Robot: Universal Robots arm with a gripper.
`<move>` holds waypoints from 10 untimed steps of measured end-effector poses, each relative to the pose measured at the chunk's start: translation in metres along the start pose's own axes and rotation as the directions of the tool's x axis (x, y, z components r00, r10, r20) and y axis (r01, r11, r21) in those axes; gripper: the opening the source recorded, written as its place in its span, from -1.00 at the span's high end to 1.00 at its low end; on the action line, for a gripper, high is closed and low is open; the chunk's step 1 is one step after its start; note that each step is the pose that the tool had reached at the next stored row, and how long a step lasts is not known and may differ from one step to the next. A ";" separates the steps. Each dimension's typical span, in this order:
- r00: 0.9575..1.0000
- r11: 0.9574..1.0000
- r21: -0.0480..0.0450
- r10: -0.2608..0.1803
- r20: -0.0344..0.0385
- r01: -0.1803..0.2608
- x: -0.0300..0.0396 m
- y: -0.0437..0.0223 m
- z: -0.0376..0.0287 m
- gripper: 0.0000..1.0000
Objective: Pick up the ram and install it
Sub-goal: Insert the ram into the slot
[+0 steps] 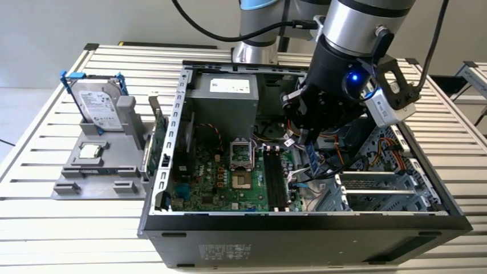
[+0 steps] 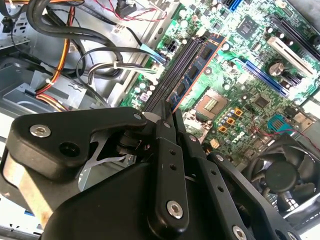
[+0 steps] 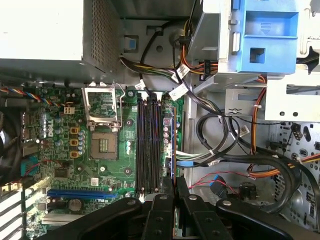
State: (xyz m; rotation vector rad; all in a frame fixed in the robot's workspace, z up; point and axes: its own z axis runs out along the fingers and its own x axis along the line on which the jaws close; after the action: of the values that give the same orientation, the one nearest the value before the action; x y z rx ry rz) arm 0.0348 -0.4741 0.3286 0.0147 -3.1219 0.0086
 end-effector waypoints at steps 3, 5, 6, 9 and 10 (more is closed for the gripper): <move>1.000 1.000 0.000 0.000 0.000 0.000 0.0000 0.0000 0.0000 1.00; 1.000 1.000 0.000 0.003 0.000 -0.003 0.0003 0.0000 0.0001 1.00; 1.000 1.000 0.000 0.006 0.000 -0.006 0.0003 0.0000 0.0002 1.00; 1.000 1.000 0.000 0.022 0.000 -0.022 0.0009 0.0000 0.0004 1.00; 1.000 1.000 -0.001 0.030 0.000 -0.030 0.0009 0.0000 0.0007 1.00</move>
State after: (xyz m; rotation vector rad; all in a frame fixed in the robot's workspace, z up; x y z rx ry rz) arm 0.0339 -0.4741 0.3279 -0.0319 -3.1218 0.0079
